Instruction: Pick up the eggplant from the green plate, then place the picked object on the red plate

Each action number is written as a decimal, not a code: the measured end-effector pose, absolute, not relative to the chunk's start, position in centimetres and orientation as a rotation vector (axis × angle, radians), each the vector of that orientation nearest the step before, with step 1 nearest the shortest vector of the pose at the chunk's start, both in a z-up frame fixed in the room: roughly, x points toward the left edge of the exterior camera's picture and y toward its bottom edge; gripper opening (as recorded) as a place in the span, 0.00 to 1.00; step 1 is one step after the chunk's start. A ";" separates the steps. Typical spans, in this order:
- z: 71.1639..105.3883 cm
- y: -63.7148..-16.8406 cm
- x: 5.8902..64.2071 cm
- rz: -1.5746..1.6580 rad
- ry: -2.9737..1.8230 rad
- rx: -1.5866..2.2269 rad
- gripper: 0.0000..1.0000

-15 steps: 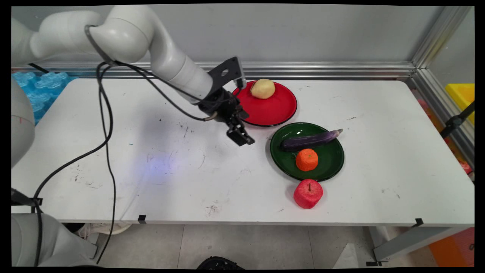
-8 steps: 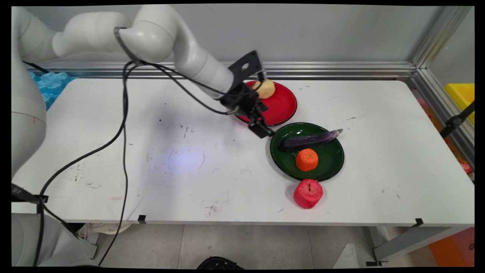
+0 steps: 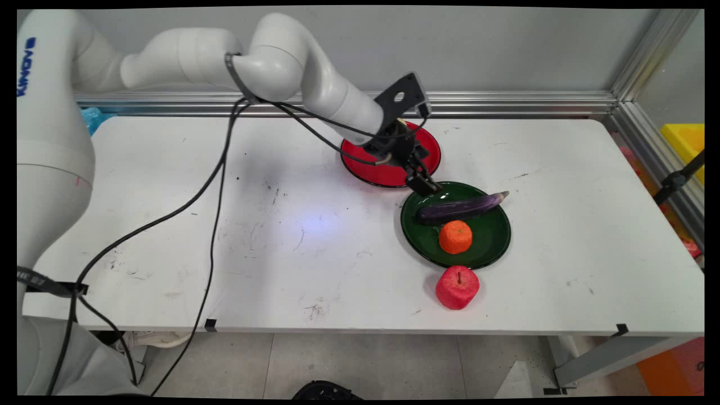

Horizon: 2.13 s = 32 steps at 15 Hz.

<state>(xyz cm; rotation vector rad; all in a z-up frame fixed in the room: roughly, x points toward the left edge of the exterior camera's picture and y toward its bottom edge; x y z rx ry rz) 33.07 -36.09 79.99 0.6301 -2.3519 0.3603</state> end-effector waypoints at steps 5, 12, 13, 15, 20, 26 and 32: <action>78.0 -37.5 31.5 0.348 -2.341 0.618 1.00; 75.3 -38.3 29.4 0.302 -2.333 0.603 1.00; 75.0 -38.4 29.1 0.297 -2.331 0.602 1.00; 74.5 -38.6 28.7 0.289 -2.328 0.601 1.00; 73.5 -38.8 27.9 0.276 -2.323 0.605 1.00; 72.7 -39.1 27.3 0.259 -2.321 0.615 0.00; 73.9 -39.3 27.4 0.241 -2.319 0.621 0.00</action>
